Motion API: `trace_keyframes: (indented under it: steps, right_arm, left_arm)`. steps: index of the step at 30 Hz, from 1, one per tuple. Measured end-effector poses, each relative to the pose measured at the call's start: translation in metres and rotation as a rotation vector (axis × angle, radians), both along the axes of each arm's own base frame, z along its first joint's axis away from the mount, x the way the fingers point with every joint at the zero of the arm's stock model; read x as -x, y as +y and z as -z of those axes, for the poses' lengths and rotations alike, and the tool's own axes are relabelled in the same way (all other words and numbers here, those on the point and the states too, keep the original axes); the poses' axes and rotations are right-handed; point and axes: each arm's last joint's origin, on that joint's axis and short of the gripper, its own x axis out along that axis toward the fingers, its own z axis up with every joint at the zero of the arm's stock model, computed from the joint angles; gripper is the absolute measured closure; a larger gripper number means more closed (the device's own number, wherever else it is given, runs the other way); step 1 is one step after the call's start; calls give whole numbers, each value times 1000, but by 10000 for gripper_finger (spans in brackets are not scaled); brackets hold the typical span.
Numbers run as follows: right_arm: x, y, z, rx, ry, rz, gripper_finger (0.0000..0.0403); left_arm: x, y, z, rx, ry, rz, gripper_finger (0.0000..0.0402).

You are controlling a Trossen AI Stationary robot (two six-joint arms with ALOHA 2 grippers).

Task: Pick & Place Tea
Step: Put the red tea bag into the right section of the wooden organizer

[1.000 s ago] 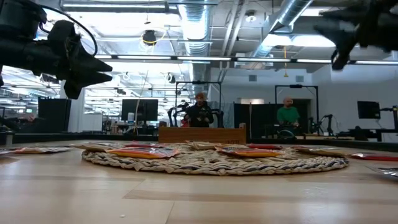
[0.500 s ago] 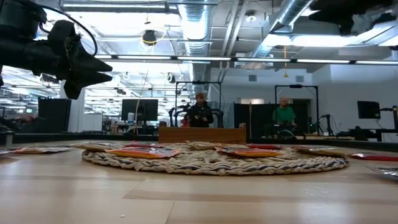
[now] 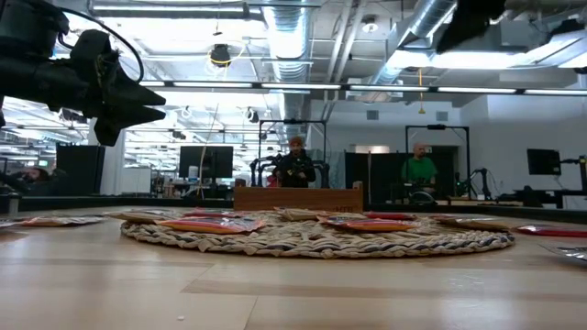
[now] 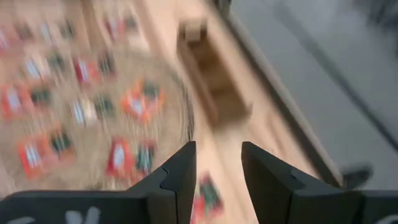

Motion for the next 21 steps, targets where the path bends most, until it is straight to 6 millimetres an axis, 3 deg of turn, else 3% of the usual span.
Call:
trace_keyframes:
  steps: [4, 9, 17, 21]
  right_arm:
    - [-5, -12, 13, -83, 133, 40, 282]
    - [-17, -25, 22, -151, 176, 75, 272]
    - [-33, -42, 40, -193, 285, 130, 196]
    - [-40, -46, 58, -245, 371, 93, 168]
  left_arm:
    - [0, 0, 0, 0, 0, 0, 256]
    - [0, 0, 0, -1, 0, 0, 256]
    - [0, 0, 0, -1, 0, 0, 256]
    - [0, 0, 0, -1, 0, 0, 256]
